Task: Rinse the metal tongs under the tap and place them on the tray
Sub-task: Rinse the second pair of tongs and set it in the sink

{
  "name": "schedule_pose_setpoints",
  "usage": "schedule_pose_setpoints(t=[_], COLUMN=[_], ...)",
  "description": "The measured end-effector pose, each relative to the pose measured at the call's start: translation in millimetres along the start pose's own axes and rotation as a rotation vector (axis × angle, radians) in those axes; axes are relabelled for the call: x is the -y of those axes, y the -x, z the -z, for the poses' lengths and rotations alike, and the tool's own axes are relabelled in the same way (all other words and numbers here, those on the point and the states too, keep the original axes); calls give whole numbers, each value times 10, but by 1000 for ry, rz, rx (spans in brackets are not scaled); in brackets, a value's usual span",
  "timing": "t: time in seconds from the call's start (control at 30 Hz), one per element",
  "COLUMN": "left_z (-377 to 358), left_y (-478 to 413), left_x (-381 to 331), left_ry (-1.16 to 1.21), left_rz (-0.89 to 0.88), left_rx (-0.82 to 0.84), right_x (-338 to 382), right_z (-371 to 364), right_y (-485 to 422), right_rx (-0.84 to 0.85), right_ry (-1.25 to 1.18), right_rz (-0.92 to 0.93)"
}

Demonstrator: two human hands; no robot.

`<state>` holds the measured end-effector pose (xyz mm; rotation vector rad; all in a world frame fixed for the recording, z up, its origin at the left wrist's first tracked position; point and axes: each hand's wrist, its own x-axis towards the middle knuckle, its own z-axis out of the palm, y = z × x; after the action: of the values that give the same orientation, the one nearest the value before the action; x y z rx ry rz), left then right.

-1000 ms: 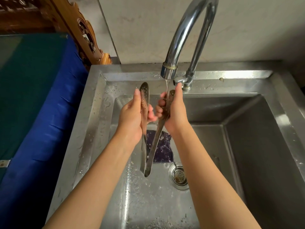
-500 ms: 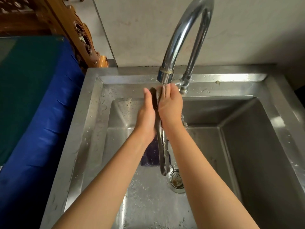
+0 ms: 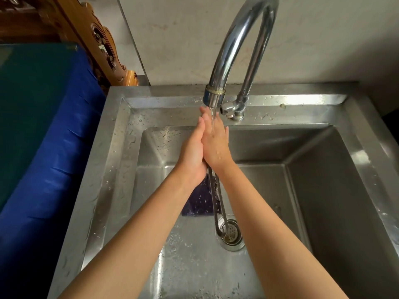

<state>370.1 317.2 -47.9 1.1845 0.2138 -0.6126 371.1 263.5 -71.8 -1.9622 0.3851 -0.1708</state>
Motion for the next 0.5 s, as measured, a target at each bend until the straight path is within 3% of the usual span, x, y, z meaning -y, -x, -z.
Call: schedule_pose_setpoints(t=[0.17,0.33,0.5], left_z=[51,109,145], left_y=[36,-13,34], left_x=[15,61,122], left_ry=[82,-61,-228], left_rz=[-45,-95,-108], left_rx=[-65,-81,-73], right_x=[13,90,39], right_z=[-47,-7,124], right_y=[-142,-116,-221], right_rx=[-39,-272,-316], right_ry=[298,42,-29], right_rz=[4,-35,-221])
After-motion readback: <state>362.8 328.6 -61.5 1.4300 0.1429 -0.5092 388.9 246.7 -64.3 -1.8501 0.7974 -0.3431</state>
